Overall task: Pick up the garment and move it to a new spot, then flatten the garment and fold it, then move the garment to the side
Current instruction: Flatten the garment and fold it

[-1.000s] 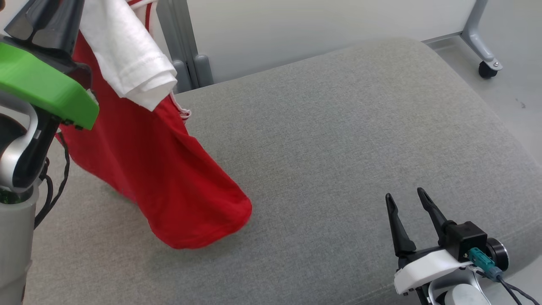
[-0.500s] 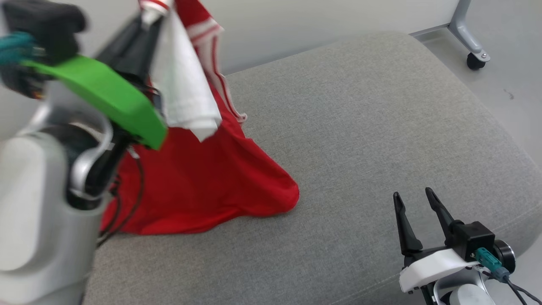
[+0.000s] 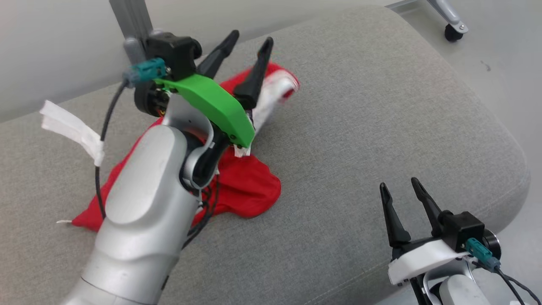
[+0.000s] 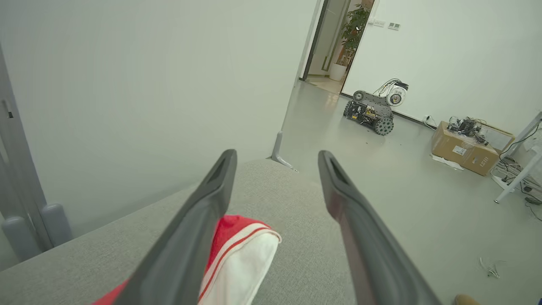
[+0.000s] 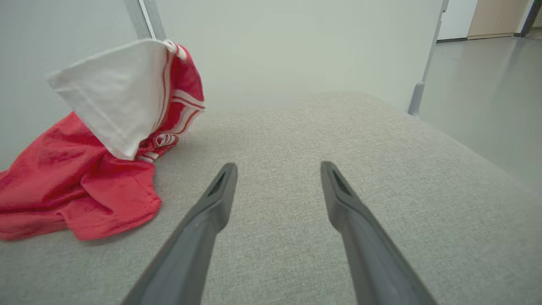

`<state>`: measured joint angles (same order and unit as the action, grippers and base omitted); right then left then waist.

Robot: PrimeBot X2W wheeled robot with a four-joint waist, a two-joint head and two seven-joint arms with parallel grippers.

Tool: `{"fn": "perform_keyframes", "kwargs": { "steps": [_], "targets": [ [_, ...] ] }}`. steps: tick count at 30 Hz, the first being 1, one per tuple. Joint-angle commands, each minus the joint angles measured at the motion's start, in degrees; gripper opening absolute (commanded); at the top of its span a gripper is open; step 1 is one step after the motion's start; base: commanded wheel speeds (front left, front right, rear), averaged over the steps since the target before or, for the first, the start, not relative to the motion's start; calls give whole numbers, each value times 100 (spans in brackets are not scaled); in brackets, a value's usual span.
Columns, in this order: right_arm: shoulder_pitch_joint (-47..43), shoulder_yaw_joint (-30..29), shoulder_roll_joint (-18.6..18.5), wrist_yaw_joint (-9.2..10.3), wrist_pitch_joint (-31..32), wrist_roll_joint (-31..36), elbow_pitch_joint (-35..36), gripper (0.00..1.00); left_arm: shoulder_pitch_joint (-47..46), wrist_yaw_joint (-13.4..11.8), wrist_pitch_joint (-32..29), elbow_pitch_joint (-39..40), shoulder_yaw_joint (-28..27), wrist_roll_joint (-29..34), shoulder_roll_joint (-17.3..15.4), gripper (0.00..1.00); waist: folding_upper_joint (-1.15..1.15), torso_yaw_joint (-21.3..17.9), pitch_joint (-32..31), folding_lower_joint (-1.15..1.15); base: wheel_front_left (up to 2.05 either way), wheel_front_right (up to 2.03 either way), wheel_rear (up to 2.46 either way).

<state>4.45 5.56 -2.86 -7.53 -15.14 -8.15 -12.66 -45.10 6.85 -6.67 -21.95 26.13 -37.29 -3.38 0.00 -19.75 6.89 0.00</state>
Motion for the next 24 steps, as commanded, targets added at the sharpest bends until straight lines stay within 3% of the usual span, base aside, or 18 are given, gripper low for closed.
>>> {"fn": "perform_keyframes", "kwargs": {
  "steps": [1,6,16,20,24],
  "targets": [
    [-116,-25,-3,8,-1,30,-24,100,211,20,153,90,70,-116,5,100,0,-40,7,0,0,0,0],
    [-318,-214,-6,9,-1,88,-10,100,1019,-190,621,658,86,-143,-73,100,0,71,-113,0,0,0,0],
    [-431,-367,-4,8,-1,362,85,100,3189,-1260,1810,1487,-385,478,-756,100,0,576,-230,0,0,0,0],
    [-482,-436,-10,9,-1,461,143,100,3935,-1658,2150,1635,-842,696,-770,100,0,723,-323,0,0,0,0],
    [-600,-494,-4,8,-1,597,204,100,4541,-1783,2183,1861,-1361,1088,-673,100,0,924,-413,0,0,0,0]
  ]
}}
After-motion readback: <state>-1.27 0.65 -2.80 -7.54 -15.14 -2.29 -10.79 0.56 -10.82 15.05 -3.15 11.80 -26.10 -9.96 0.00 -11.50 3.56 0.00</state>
